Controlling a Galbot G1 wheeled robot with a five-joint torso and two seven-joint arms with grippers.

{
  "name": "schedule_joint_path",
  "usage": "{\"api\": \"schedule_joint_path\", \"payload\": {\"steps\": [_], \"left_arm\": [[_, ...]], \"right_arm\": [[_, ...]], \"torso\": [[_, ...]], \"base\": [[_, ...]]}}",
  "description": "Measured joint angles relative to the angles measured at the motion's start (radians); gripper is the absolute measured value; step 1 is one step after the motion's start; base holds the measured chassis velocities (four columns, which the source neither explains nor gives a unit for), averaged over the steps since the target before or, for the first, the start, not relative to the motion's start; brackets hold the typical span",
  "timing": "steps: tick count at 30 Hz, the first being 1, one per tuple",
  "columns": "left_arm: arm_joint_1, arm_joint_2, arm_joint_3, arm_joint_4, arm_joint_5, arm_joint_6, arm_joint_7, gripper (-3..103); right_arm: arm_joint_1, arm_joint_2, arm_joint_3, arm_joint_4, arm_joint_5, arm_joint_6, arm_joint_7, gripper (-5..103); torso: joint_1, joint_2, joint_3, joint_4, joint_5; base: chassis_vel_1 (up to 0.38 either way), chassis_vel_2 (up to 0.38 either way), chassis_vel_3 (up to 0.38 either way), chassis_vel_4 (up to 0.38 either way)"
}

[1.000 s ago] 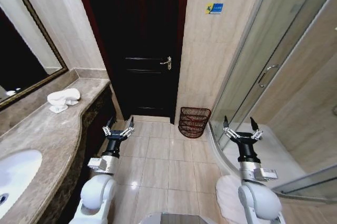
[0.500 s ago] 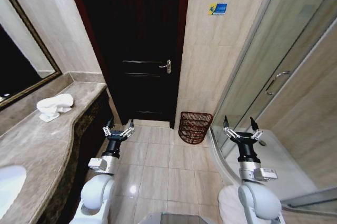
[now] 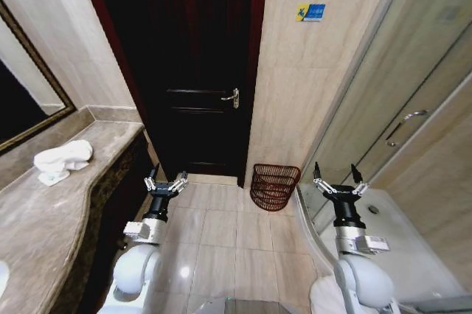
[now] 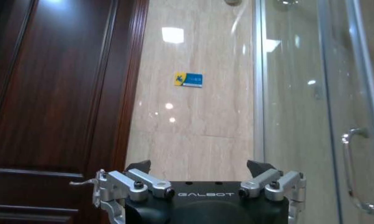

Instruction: Discard the used towel into the hamper.

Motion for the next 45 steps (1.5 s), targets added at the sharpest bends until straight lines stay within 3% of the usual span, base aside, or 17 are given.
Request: {"api": "schedule_joint_path", "payload": {"steps": [45], "left_arm": [[0.0, 0.0, 0.0, 0.0, 0.0, 0.0, 0.0, 97]], "right_arm": [[0.0, 0.0, 0.0, 0.0, 0.001, 0.0, 0.0, 100]], "torso": [[0.0, 0.0, 0.0, 0.0, 0.0]], "base": [[-0.012, 0.01, 0.009, -0.01]]}}
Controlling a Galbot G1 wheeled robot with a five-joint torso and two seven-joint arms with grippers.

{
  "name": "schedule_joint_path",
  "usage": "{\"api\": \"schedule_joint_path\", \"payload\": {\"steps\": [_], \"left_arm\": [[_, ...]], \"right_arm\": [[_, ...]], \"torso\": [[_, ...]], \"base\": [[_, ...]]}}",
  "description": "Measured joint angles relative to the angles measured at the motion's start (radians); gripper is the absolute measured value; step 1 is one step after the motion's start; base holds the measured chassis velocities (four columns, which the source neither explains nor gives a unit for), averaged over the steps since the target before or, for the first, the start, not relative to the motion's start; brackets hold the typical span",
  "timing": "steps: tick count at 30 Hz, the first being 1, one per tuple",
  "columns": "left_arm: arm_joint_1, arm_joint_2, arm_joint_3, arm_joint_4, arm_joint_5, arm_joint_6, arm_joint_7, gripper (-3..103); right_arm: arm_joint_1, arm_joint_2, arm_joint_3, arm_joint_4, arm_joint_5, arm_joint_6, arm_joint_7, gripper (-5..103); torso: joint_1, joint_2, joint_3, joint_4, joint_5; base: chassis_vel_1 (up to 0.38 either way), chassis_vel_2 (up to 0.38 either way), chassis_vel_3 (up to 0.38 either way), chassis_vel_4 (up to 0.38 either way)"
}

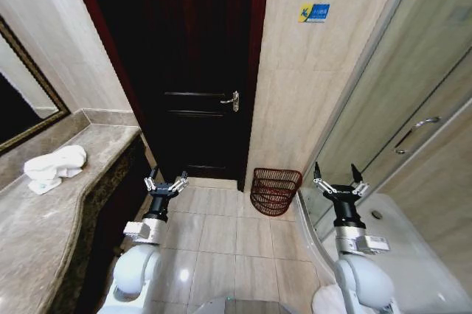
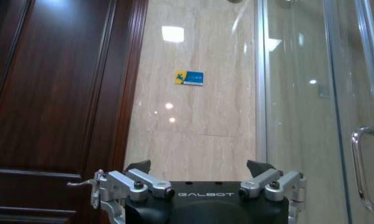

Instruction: Discard the used towel into the hamper.

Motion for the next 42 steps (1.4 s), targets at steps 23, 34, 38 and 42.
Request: {"api": "schedule_joint_path", "payload": {"steps": [23, 34, 38, 42], "left_arm": [[0.0, 0.0, 0.0, 0.0, 0.0, 0.0, 0.0, 97], [0.0, 0.0, 0.0, 0.0, 0.0, 0.0, 0.0, 97], [0.0, 0.0, 0.0, 0.0, 0.0, 0.0, 0.0, 97], [0.0, 0.0, 0.0, 0.0, 0.0, 0.0, 0.0, 97]], "right_arm": [[0.0, 0.0, 0.0, 0.0, 0.0, 0.0, 0.0, 100], [0.0, 0.0, 0.0, 0.0, 0.0, 0.0, 0.0, 100], [0.0, 0.0, 0.0, 0.0, 0.0, 0.0, 0.0, 100], [0.0, 0.0, 0.0, 0.0, 0.0, 0.0, 0.0, 100]], "torso": [[0.0, 0.0, 0.0, 0.0, 0.0], [0.0, 0.0, 0.0, 0.0, 0.0], [0.0, 0.0, 0.0, 0.0, 0.0], [0.0, 0.0, 0.0, 0.0, 0.0]], "base": [[0.0, 0.0, 0.0, 0.0], [-0.025, 0.018, 0.022, -0.028], [-0.136, 0.118, 0.132, -0.126], [-0.175, 0.2, 0.191, -0.178]]}}
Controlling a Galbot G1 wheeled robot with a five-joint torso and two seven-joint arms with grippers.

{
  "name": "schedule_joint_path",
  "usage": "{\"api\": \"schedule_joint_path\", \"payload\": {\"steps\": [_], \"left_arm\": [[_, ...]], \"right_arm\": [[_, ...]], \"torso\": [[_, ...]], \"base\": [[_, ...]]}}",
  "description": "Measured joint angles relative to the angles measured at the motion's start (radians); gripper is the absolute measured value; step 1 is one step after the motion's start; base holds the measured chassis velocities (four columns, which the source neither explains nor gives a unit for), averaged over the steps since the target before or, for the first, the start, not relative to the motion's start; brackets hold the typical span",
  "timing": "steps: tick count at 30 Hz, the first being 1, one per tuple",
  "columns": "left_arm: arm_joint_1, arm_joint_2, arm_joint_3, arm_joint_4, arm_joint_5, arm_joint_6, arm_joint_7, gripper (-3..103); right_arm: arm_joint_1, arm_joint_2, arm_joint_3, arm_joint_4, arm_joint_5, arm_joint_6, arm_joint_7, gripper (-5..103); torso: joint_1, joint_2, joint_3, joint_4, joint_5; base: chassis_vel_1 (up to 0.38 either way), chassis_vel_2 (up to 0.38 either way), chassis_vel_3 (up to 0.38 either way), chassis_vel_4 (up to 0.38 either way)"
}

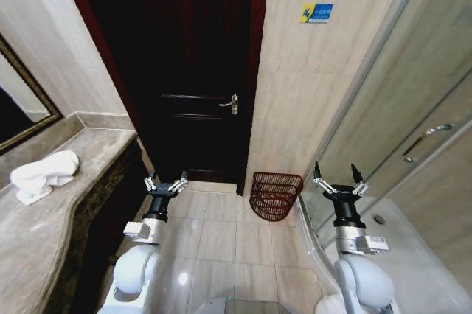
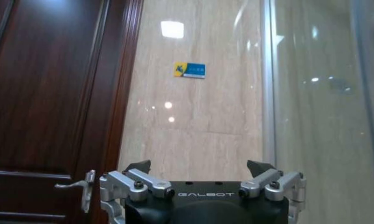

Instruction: Discard the used towel into the hamper.

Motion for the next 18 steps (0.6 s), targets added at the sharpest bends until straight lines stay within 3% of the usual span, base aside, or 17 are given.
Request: {"api": "schedule_joint_path", "payload": {"steps": [10, 18], "left_arm": [[0.0, 0.0, 0.0, 0.0, 0.0, 0.0, 0.0, 97], [0.0, 0.0, 0.0, 0.0, 0.0, 0.0, 0.0, 97]], "right_arm": [[0.0, 0.0, 0.0, 0.0, 0.0, 0.0, 0.0, 100], [0.001, 0.0, 0.0, 0.0, 0.0, 0.0, 0.0, 100]], "torso": [[0.001, 0.0, 0.0, 0.0002, 0.0002], [0.0, 0.0, 0.0, 0.0005, -0.0001]], "base": [[-0.237, 0.252, 0.235, -0.253], [-0.107, 0.144, 0.077, -0.036]]}}
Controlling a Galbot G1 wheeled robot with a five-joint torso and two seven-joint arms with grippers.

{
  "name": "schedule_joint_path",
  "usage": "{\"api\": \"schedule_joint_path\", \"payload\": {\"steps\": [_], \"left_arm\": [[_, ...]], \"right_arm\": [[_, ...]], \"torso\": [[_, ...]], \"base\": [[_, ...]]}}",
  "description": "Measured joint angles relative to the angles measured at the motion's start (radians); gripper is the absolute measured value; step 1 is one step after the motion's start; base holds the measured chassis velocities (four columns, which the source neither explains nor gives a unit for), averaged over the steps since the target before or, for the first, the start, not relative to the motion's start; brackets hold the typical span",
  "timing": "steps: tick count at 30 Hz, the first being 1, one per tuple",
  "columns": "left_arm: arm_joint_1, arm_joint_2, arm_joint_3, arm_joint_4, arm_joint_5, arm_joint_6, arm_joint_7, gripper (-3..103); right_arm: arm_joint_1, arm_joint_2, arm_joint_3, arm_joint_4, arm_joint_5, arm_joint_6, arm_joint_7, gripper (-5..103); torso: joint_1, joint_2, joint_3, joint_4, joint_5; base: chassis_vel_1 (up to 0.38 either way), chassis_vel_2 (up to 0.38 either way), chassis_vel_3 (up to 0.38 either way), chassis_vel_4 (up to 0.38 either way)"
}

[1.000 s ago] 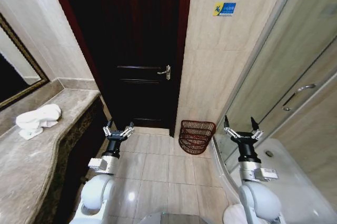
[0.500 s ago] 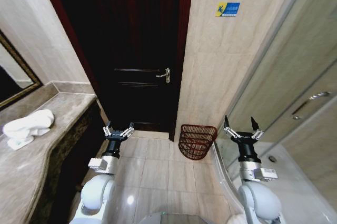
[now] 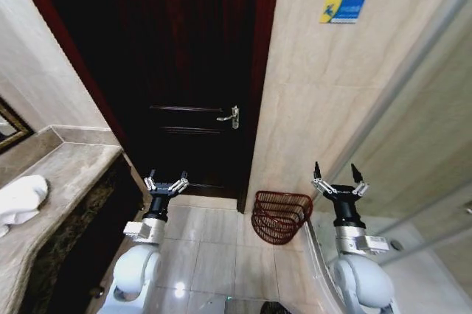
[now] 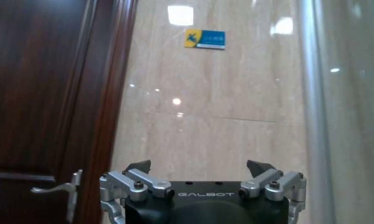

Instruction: Discard the used towel into the hamper.

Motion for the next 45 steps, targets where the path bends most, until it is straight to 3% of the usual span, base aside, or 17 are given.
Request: {"api": "schedule_joint_path", "payload": {"steps": [45], "left_arm": [[0.0, 0.0, 0.0, 0.0, 0.0, 0.0, 0.0, 97]], "right_arm": [[-0.001, 0.0, 0.0, 0.0, 0.0, 0.0, 0.0, 100]], "torso": [[0.0, 0.0, 0.0, -0.0005, 0.0001]], "base": [[0.1, 0.083, 0.097, 0.105]]}}
